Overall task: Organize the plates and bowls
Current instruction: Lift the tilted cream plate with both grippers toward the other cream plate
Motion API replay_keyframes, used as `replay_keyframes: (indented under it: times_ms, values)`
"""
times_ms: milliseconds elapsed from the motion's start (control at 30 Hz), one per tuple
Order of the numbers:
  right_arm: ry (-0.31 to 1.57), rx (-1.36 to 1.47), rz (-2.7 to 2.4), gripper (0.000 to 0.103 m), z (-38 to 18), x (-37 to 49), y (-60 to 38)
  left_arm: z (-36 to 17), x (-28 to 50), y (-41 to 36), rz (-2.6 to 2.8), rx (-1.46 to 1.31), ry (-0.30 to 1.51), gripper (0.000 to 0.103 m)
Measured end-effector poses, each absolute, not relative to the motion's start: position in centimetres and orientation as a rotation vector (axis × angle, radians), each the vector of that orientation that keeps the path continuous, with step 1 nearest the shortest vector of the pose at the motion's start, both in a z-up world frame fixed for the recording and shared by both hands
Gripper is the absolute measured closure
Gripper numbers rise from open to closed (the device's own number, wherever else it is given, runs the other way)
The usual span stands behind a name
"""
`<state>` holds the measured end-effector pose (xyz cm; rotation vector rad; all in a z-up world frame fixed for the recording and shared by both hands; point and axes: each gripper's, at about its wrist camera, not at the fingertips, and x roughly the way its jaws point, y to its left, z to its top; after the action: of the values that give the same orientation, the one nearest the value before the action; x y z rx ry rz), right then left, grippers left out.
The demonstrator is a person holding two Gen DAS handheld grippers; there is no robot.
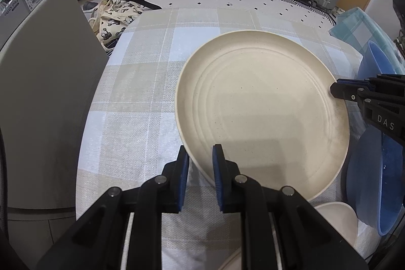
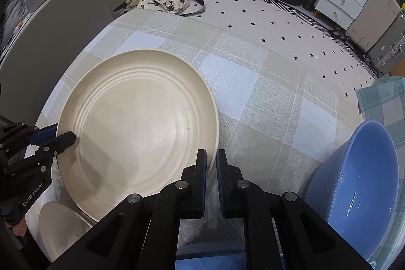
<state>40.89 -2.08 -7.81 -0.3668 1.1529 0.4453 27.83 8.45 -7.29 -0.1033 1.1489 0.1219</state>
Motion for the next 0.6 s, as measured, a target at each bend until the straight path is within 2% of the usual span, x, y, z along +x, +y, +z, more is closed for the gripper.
replay_keyframes:
  times_ms: [600]
  values:
    - [1.072,-0.33,0.444,0.095,-4.8,38.4,-2.3,-3.8,26.0,8.7,0.125,-0.087,1.044,0.087]
